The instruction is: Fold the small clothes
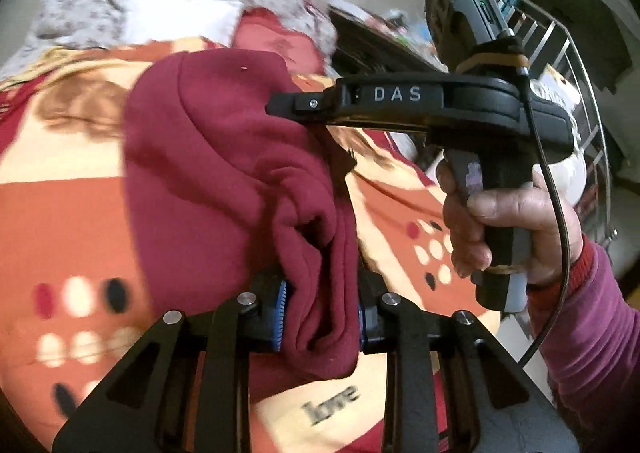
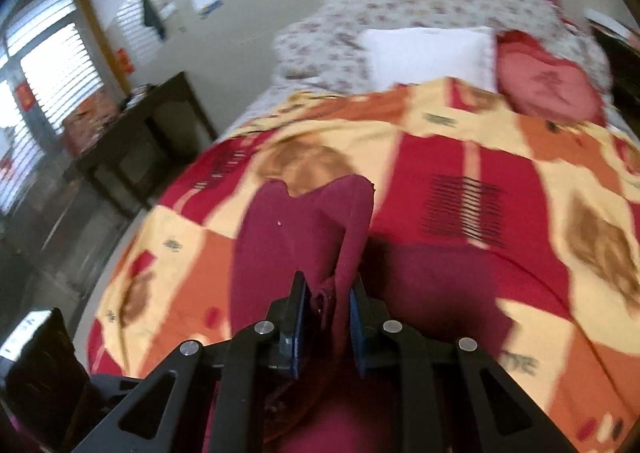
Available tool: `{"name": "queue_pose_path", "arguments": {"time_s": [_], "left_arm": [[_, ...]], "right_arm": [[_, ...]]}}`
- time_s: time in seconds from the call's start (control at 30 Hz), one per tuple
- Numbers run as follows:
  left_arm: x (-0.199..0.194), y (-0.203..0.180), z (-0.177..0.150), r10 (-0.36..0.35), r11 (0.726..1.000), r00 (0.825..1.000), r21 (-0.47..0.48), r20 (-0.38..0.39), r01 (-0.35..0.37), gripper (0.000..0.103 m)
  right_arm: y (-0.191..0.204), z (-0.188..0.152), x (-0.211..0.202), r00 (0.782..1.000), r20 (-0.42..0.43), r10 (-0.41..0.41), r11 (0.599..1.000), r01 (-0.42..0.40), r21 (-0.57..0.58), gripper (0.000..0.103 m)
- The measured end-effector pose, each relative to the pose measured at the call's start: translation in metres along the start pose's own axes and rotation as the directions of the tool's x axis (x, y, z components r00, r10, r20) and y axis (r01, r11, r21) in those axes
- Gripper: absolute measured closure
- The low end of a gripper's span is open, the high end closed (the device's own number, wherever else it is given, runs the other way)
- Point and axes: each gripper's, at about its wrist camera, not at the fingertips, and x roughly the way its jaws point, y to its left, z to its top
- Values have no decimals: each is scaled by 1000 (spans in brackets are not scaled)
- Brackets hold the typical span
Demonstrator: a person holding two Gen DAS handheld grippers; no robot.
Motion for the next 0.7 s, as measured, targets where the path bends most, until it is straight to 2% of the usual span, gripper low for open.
{"name": "queue_pose_path", "arguments": {"time_s": [0.13,0.27,0.33,0.4,0.43,0.47,0.53,0.6,0.67,0.7], "left_arm": [[47,-20,-3,-8,1000,996,27,-85,11,79],[75,-33,-11,3,999,990,40,-142,2,79],[80,-37,-13,27,999,985,47,-167,-20,79],[76,-43,-9,69,994,982,102,-176,-51,77],[68,-47,-6,80,990,979,127,-189,-57,74],[57,-51,-3,63,991,979,132,-193,-38,70],[29,-54,-1,34,992,987,128,-155,-14,63],[1,-54,4,28,990,996,140,-81,-17,43],[-15,-42,11,49,991,999,123,-3,-48,32],[-18,-32,15,78,991,997,107,28,-81,32]], "right_arm": [[-52,-28,-2,999,-6,-38,993,39,114,85],[-85,-54,8,999,-20,-40,973,44,228,85],[-99,-62,12,1000,-21,-8,959,14,284,85],[-106,-64,5,1000,14,16,944,-19,329,83],[-107,-64,-2,1000,29,2,940,-12,340,79],[-107,-62,-14,998,53,-32,939,12,343,77],[-105,-58,-31,994,94,-48,942,14,335,72],[-96,-54,-44,990,137,-21,951,-23,309,53],[-85,-47,-43,990,139,-33,962,-6,272,32],[-82,-44,-39,990,137,-39,966,2,257,32]]}}
